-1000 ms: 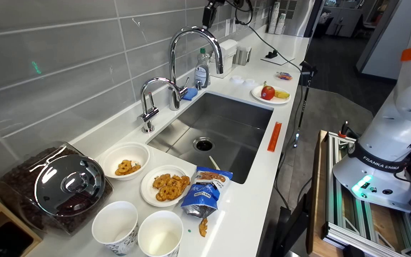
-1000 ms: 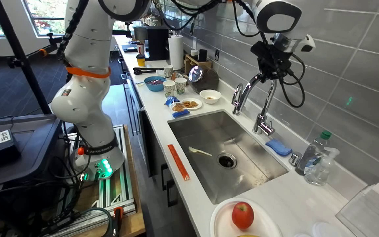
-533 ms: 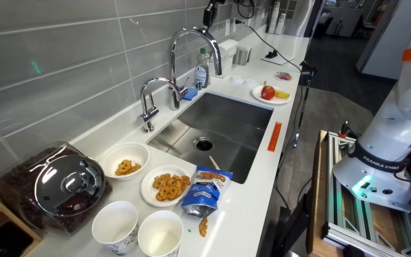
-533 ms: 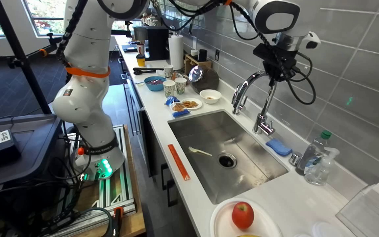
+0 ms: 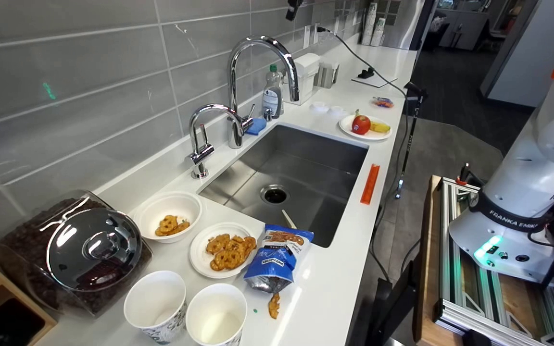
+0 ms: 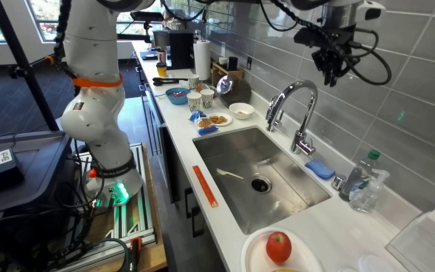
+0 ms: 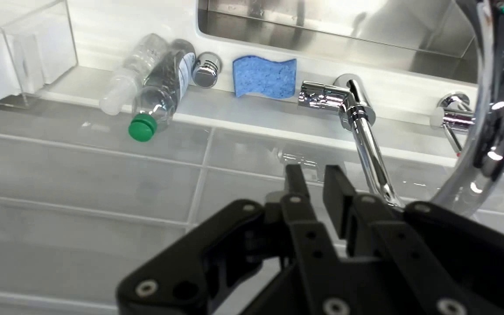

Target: Push the faucet to the center of the sink.

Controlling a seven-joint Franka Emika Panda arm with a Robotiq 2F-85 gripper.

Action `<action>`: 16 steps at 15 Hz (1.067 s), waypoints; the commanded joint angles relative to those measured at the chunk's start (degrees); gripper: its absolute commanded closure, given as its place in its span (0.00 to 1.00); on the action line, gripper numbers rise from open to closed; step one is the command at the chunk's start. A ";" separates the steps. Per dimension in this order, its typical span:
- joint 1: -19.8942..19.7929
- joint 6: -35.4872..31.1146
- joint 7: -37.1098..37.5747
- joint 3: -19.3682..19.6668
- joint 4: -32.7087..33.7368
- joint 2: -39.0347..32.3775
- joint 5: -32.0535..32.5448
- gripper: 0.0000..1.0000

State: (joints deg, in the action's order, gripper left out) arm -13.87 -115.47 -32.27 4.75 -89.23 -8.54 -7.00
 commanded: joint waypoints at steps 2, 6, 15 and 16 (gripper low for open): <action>3.24 6.41 6.91 0.40 -5.59 10.91 4.07 0.41; 5.77 12.69 13.70 -0.03 -8.21 17.50 5.78 0.10; 7.32 15.01 22.01 0.69 -9.82 21.05 6.37 0.00; 7.32 15.00 22.14 0.70 -9.94 21.09 6.38 0.00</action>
State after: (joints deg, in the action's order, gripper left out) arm -7.67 -100.68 -10.28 4.46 -99.47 12.67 -0.86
